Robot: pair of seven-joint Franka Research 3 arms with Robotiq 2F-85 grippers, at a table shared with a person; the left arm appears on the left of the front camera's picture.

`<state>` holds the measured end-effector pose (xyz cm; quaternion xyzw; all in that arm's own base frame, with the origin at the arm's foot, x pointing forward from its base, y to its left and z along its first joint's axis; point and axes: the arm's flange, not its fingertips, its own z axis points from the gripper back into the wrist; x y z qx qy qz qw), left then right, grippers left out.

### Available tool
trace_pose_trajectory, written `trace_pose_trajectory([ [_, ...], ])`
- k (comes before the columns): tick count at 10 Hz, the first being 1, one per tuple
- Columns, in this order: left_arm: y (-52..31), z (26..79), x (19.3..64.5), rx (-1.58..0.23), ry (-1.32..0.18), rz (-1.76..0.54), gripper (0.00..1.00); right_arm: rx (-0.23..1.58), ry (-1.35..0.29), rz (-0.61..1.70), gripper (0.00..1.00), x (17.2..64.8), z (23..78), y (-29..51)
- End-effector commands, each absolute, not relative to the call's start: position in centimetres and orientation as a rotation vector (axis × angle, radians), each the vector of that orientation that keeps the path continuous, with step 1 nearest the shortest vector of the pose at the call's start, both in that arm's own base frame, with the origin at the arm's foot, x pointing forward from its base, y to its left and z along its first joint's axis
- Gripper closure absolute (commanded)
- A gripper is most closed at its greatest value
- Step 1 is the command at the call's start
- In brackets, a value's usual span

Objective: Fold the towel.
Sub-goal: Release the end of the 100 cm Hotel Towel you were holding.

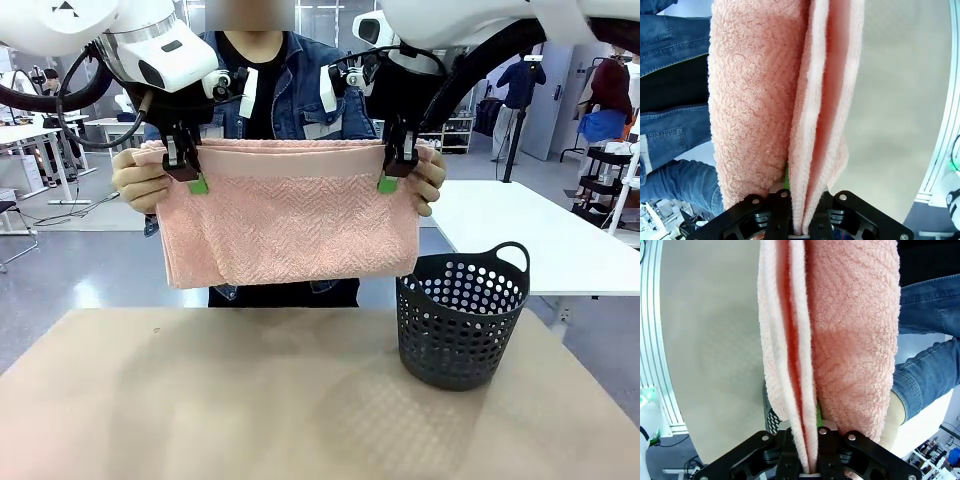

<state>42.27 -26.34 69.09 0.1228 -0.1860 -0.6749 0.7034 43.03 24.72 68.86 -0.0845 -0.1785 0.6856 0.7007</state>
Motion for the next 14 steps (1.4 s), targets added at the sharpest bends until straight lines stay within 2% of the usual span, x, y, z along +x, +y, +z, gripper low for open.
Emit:
trace_pose_trajectory([
  [1, -26.2, 69.3, 42.3, 0.275, -0.416, -1.499, 1.0, -0.19, -0.403, 1.523, 1.0, 43.0, 69.0, 24.5],
  [5, -26.2, 69.3, 42.3, 0.275, -0.416, -1.499, 1.0, -0.19, -0.403, 1.523, 1.0, 43.0, 69.0, 24.5],
  [6, -26.3, 69.1, 42.3, 0.273, -0.414, -1.501, 0.58, -0.188, -0.397, 1.527, 0.96, 43.0, 68.9, 24.7],
  [7, -26.2, 69.5, 42.1, 0.257, -0.427, -1.519, 0.58, -0.211, -0.399, 1.521, 0.62, 42.7, 69.0, 24.6],
  [8, -26.0, 69.9, 42.0, 0.254, -0.446, -1.502, 0.21, -0.22, -0.405, 1.506, 0.62, 42.3, 69.3, 24.5],
  [9, -25.6, 70.6, 41.7, 0.245, -0.462, -1.481, 0.57, -0.216, -0.416, 1.486, 0.28, 41.9, 69.9, 24.3],
  [10, -24.4, 72.7, 40.9, 0.106, -0.488, -1.372, 0.0, -0.123, -0.457, 1.476, 0.59, 41.0, 71.8, 23.2],
  [11, -22.6, 75.5, 39.8, 0.099, -0.555, -1.293, 0.19, 0.005, -0.542, 1.449, 0.0, 40.0, 74.4, 20.9],
  [12, -20.9, 77.9, 38.1, 0.063, -0.57, -1.234, 0.0, 0.046, -0.577, 1.374, 0.25, 38.8, 76.5, 18.4],
  [13, -18.7, 80.0, 36.4, 0.073, -0.558, -1.071, 0.0, 0.024, -0.58, 1.222, 0.0, 37.4, 78.2, 16.0],
  [14, -16.0, 81.9, 34.3, 0.106, -0.595, -0.93, 0.0, 0.038, -0.609, 1.073, 0.0, 35.8, 79.6, 13.3],
])
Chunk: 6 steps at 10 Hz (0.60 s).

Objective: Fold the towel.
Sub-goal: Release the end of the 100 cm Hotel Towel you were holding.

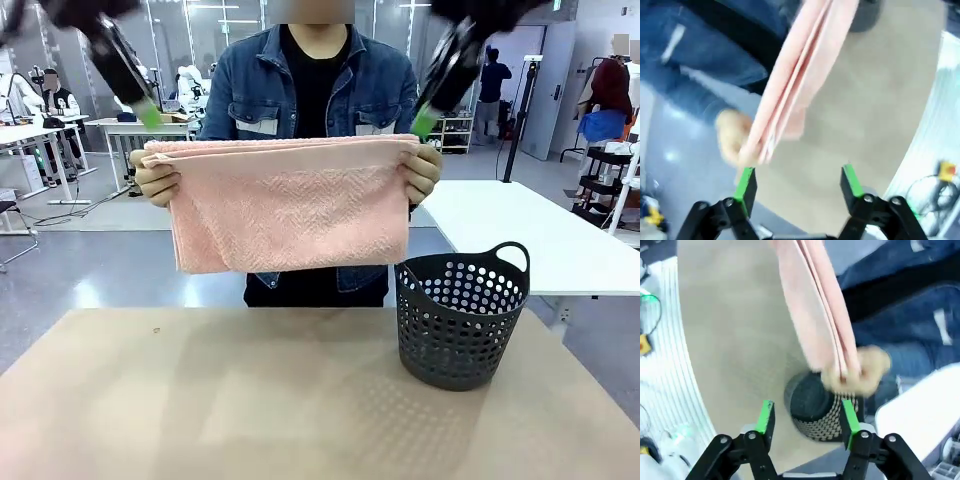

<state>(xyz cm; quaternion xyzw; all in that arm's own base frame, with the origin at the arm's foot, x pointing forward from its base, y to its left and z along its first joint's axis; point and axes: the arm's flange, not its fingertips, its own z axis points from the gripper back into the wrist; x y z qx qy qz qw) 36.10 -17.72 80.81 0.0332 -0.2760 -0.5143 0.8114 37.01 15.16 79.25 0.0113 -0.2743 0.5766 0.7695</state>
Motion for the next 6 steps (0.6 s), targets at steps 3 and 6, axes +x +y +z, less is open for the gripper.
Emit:
trace_pose_trajectory([
  [3, -9.3, 82.6, 31.4, 0.094, -0.647, -0.671, 0.0, 0.13, -0.695, 0.751, 0.05, 33.1, 80.8, 6.5],
  [6, -5.3, 82.6, 29.7, 0.055, -0.691, -0.515, 0.0, 0.179, -0.756, 0.595, 0.0, 31.6, 80.7, 4.2],
])
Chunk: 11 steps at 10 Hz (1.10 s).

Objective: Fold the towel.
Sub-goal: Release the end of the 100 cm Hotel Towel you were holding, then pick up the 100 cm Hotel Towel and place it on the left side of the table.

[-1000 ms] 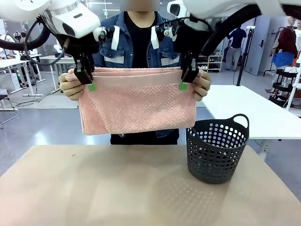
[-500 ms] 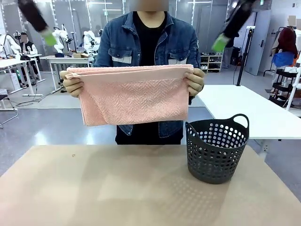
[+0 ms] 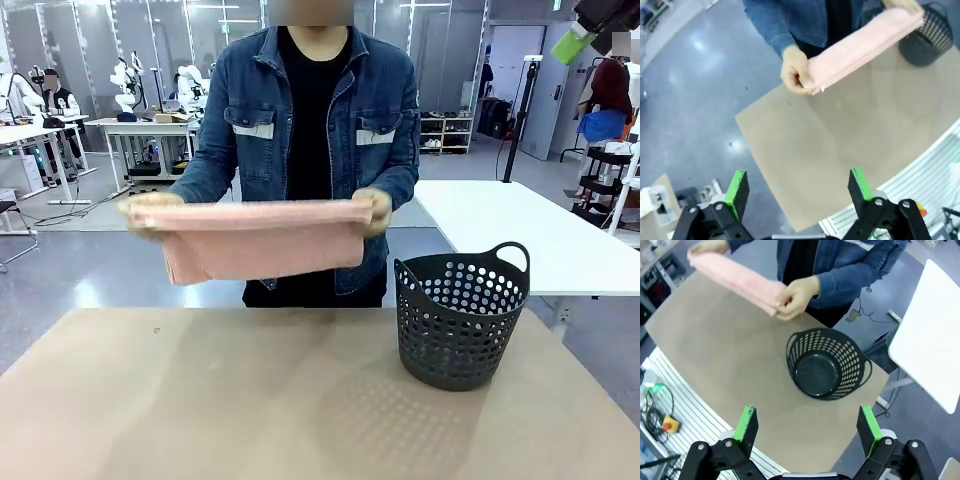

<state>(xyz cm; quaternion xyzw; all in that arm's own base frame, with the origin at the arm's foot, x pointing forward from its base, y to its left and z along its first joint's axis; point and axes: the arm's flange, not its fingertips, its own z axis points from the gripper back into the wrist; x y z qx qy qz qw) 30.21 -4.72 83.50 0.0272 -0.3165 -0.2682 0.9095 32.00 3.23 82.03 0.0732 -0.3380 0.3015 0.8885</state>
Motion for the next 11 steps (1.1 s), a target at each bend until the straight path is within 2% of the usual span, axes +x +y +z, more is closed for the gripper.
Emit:
trace_pose_trajectory([
  [1, -5.4, 82.8, 29.8, 0.033, -0.722, -0.518, 0.0, 0.176, -0.761, 0.601, 0.0, 31.8, 80.7, 4.3],
  [2, -4.7, 83.5, 30.2, 0.056, -0.653, -0.553, 0.0, 0.152, -0.702, 0.626, 0.0, 32.0, 82.0, 3.2],
  [11, -4.7, 83.5, 30.2, 0.056, -0.653, -0.553, 0.0, 0.152, -0.702, 0.626, 0.0, 32.0, 82.0, 3.2],
])
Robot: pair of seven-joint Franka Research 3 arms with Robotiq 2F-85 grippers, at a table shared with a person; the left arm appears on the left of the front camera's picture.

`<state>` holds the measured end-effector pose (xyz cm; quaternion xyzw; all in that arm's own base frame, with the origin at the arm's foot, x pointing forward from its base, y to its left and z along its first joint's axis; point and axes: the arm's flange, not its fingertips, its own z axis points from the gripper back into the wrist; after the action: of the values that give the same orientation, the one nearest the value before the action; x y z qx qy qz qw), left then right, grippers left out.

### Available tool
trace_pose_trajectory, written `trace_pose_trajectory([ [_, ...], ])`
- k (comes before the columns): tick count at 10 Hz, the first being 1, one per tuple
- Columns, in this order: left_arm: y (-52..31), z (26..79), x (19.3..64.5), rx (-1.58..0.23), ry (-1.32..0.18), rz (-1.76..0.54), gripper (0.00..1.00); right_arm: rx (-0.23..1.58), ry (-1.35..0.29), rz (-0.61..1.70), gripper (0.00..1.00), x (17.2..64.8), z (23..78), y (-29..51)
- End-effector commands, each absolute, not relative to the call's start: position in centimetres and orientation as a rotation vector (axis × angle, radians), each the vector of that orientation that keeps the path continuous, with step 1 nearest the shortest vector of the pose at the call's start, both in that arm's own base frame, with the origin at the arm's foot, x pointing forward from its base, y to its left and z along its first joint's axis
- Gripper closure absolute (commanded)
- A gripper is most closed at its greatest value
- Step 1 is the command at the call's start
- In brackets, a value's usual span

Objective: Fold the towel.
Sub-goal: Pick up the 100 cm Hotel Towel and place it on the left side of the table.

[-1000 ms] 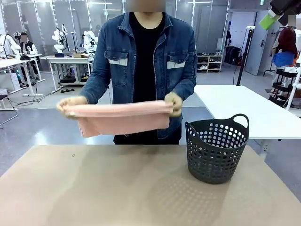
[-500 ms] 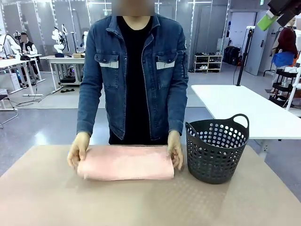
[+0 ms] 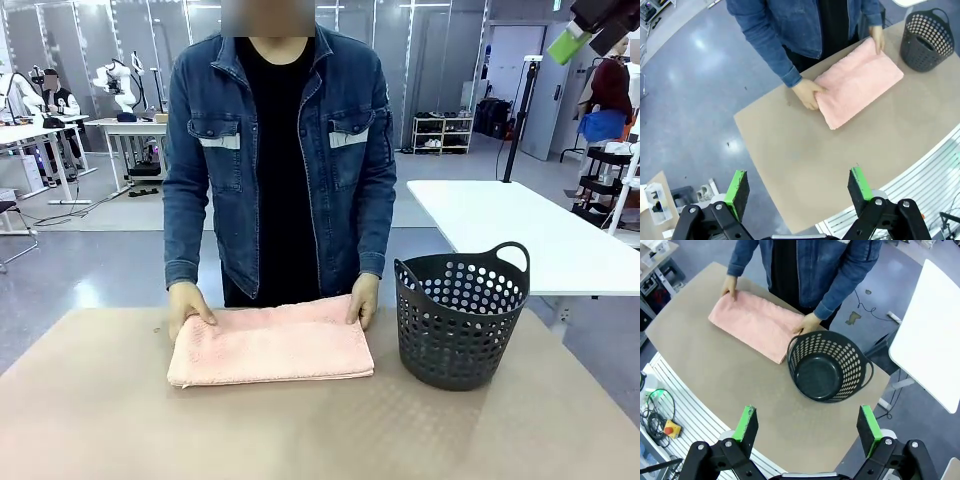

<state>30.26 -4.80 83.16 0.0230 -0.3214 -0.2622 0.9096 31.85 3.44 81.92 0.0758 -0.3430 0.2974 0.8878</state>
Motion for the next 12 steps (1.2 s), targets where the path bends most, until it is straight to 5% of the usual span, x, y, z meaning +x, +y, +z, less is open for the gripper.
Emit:
trace_pose_trajectory([
  [1, -4.72, 83.5, 30.21, 0.056, -0.653, -0.553, 0.0, 0.152, -0.702, 0.626, 0.0, 32.0, 82.03, 3.23],
  [12, -4.72, 83.5, 30.21, 0.056, -0.653, -0.553, 0.0, 0.152, -0.702, 0.626, 0.0, 32.0, 82.03, 3.23],
])
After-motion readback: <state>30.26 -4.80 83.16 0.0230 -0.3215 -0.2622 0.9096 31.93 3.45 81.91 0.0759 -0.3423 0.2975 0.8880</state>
